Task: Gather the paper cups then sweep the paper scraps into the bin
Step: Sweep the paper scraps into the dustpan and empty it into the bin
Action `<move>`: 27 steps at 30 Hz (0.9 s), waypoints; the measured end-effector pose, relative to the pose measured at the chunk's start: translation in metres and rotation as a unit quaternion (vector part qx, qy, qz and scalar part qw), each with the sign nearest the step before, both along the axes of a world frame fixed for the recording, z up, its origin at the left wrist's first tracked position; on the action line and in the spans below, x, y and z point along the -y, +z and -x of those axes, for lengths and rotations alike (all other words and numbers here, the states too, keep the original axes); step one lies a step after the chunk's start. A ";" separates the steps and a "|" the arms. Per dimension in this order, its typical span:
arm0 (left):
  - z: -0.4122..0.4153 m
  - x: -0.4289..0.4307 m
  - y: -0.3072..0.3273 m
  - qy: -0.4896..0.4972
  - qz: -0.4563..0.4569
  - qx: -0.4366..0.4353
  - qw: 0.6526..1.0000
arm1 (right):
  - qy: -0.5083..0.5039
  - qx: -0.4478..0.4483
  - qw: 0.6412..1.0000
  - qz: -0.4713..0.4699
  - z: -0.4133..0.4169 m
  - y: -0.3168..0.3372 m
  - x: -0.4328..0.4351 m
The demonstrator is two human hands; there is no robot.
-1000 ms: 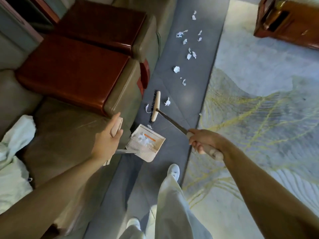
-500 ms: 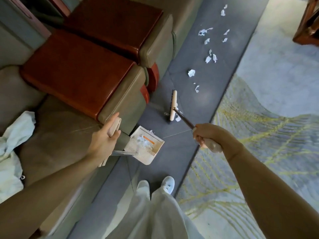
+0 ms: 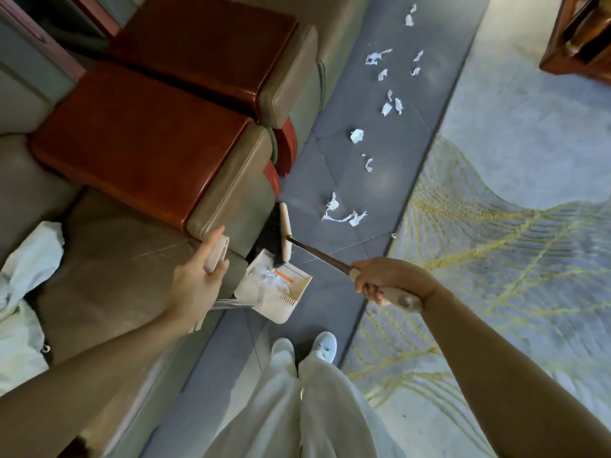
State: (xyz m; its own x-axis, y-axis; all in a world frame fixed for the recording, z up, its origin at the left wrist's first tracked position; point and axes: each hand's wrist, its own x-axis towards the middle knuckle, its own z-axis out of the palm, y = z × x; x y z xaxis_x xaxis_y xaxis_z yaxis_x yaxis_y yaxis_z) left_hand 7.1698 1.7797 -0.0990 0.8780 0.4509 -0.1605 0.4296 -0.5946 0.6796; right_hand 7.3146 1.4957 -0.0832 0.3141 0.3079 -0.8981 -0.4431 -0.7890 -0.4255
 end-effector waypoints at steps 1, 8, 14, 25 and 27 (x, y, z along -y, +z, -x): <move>0.002 -0.002 0.000 0.003 0.001 -0.002 1.000 | 0.025 0.018 0.999 0.015 0.001 -0.001 0.000; 0.011 -0.013 -0.004 0.007 0.062 0.006 0.998 | 0.103 0.116 0.983 0.101 -0.005 0.016 0.003; -0.036 0.001 -0.008 -0.011 0.075 0.027 0.997 | 0.001 0.144 0.984 0.106 -0.034 0.033 0.034; -0.128 0.017 -0.001 -0.019 0.010 0.042 0.999 | 0.021 0.172 0.964 0.200 -0.132 -0.009 0.068; -0.131 0.014 0.003 -0.017 0.034 0.033 0.999 | -0.002 0.139 0.971 0.194 -0.144 -0.014 0.069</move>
State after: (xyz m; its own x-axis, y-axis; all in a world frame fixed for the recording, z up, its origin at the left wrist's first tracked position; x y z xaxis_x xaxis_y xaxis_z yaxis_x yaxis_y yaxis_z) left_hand 7.3006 1.7659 -0.0960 0.9027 0.4100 -0.1309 0.3625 -0.5605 0.7446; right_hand 7.4590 1.4265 -0.0971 0.5623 -0.0377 -0.8261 -0.3568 -0.9122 -0.2012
